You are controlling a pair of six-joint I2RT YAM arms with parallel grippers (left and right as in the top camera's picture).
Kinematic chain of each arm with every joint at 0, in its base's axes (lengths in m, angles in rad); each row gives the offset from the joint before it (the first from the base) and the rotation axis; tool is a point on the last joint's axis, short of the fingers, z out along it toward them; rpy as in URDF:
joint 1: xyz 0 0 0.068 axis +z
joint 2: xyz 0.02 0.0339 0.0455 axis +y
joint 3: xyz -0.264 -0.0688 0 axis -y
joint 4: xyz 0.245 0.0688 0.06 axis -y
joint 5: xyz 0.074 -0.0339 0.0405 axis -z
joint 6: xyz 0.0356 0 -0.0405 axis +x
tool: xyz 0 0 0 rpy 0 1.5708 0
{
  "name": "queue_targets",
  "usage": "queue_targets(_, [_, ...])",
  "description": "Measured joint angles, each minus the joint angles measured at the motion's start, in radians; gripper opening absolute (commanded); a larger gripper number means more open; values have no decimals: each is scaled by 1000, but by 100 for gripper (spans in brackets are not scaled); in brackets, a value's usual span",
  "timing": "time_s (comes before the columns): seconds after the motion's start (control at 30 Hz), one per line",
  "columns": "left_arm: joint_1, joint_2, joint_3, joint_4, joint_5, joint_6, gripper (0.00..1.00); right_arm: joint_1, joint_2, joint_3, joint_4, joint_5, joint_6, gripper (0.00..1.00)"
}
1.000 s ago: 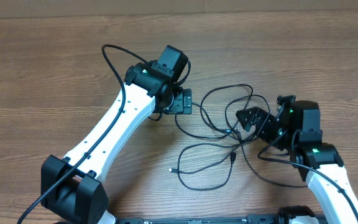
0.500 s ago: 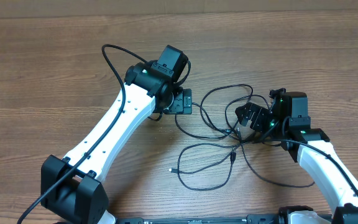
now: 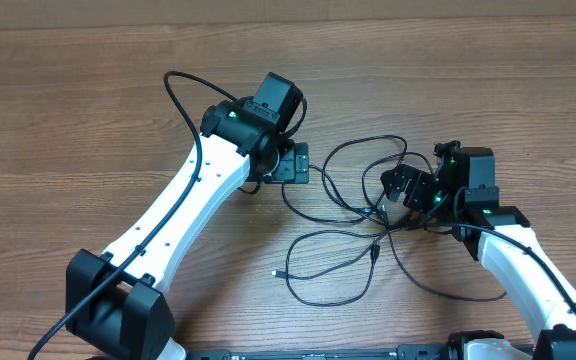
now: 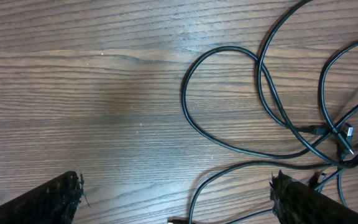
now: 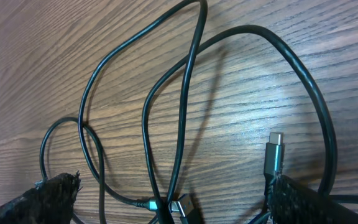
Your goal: Untangle cables
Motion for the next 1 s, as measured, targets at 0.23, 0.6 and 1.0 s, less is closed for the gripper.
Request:
queue_targets(0.23, [0, 0, 0, 0, 0, 0, 100, 0, 71, 0, 35, 1, -24, 100])
queue_targets(0.6, [0, 0, 0, 0, 0, 0, 100, 0, 135, 0, 97, 0, -39, 100])
queue_targets(1.0, [0, 0, 0, 0, 0, 0, 100, 0, 155, 1, 165, 0, -39, 100])
